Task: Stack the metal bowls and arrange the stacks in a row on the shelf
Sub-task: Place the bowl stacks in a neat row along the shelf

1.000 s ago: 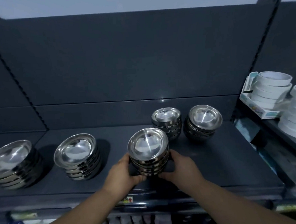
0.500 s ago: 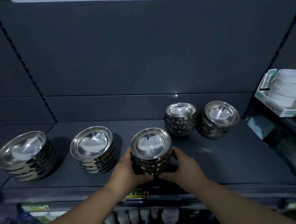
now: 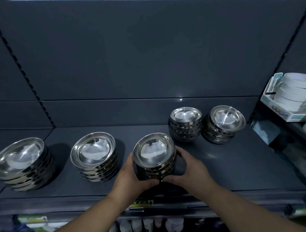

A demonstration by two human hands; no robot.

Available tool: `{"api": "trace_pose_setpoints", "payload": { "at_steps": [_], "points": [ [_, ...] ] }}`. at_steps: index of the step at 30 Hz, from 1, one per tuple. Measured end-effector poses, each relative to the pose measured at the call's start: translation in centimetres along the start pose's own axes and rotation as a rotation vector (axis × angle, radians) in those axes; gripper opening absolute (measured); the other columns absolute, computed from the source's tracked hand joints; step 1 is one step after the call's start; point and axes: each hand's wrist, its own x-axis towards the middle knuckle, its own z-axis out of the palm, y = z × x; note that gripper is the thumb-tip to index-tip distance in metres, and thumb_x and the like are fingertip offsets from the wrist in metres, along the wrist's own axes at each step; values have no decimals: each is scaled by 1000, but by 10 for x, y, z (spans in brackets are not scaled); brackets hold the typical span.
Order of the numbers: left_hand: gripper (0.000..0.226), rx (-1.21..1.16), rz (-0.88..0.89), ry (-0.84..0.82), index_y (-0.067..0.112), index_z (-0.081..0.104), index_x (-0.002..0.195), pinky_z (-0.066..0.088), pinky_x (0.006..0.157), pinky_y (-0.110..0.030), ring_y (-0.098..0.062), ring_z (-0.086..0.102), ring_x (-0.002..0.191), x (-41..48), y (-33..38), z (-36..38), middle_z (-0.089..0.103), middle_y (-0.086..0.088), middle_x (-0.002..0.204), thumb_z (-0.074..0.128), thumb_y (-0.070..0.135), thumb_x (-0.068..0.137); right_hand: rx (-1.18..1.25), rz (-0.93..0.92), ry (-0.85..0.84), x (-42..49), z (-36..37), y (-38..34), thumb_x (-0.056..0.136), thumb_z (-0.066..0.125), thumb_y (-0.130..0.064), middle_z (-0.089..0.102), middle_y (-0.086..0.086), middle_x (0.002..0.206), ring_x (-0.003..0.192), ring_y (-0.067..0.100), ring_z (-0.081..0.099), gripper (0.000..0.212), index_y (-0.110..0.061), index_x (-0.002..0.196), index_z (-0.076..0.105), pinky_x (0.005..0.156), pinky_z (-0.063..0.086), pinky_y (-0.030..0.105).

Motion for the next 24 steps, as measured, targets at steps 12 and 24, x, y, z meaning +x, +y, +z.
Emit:
{"api": "trace_pose_setpoints", "payload": {
  "at_steps": [12,24],
  "points": [
    [96,-165,4,41,43,33,125,32,75,9,37,41,94,-2,7,0,51,33,108,92,15,55,51,4,-2,0,1,0,54,87,-52,47,-25,140,131,-7,38,105,-41,143,33,111,37,27],
    [120,-140,-24,-5,36,20,147,33,97,-14,4,42,121,4,14,-8,47,28,124,93,23,53,44,14,31,-3,1,-2,63,86,-44,50,-25,133,122,-10,42,91,-40,140,37,103,35,14]
  ]
}}
